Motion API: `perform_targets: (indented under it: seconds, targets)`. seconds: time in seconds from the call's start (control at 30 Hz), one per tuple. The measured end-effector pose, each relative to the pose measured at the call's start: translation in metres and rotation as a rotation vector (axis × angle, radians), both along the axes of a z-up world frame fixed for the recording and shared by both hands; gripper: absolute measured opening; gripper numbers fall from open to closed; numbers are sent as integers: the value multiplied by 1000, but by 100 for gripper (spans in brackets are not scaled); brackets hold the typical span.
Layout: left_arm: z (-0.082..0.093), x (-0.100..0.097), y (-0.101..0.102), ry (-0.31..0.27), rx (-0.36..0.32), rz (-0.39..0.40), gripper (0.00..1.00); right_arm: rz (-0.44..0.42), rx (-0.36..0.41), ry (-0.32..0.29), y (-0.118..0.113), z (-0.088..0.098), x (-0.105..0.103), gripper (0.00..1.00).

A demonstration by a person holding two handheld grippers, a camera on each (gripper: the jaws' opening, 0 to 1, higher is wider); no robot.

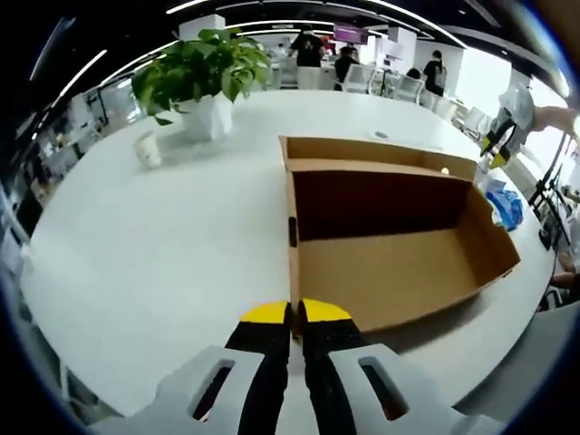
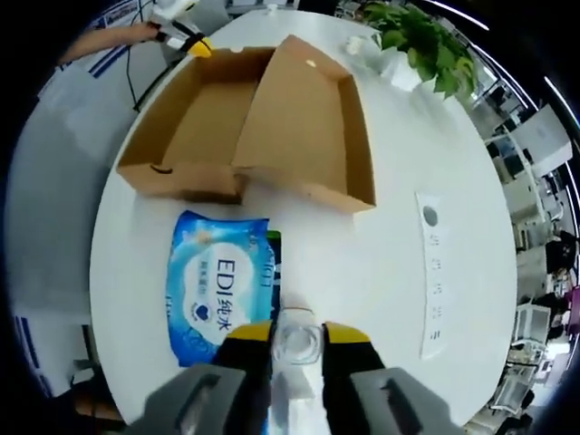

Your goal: Operate the shoe box by opening the lid, removing the specified soft item, and placing it in the target area until the item is outside and the box remains undamaged.

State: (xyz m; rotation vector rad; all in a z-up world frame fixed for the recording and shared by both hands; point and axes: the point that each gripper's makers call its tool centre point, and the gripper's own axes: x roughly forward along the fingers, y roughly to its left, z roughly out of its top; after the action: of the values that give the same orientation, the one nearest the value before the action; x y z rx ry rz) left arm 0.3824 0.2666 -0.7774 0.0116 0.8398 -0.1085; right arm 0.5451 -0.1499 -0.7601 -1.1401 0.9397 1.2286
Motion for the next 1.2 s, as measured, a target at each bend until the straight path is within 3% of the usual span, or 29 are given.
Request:
perform_targets:
  seconds: [0.33, 1.2]
  targets:
    - [2, -2, -3, 2, -2, 0, 1, 35, -30, 1, 2, 1, 1, 17]
    - [1, -1, -3, 12, -10, 4, 1, 26, -27, -22, 1, 5, 10, 19]
